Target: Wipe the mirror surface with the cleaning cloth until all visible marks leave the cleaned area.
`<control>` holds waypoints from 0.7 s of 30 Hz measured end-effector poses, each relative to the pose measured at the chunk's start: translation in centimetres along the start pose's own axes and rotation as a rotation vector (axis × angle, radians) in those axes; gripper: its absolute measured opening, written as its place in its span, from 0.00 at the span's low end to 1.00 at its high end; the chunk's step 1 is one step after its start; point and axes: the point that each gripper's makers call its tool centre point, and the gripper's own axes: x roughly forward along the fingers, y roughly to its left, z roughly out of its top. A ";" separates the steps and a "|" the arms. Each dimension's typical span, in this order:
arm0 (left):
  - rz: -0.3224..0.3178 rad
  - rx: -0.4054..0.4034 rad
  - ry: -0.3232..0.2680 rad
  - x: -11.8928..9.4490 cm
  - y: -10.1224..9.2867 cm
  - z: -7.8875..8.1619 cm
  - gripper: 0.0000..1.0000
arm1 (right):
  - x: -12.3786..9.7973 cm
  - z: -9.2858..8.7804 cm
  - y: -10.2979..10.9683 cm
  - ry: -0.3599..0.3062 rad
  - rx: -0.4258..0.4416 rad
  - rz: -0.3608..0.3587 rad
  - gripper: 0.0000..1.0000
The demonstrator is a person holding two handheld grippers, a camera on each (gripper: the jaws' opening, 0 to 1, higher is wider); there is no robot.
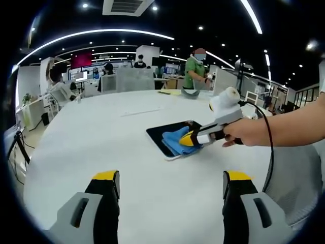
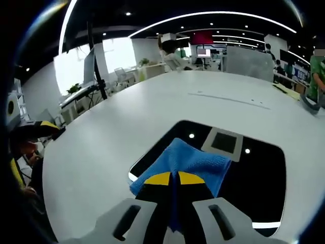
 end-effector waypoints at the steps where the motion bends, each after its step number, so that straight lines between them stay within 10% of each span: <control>1: -0.001 0.001 0.000 0.0 0.0 0.0 0.84 | 0.0 0.0 0.0 0.000 0.000 0.000 0.00; 21: -0.001 0.001 0.004 0.1 0.1 -0.1 0.84 | -0.4 -0.2 -0.5 -0.013 0.027 -0.006 0.00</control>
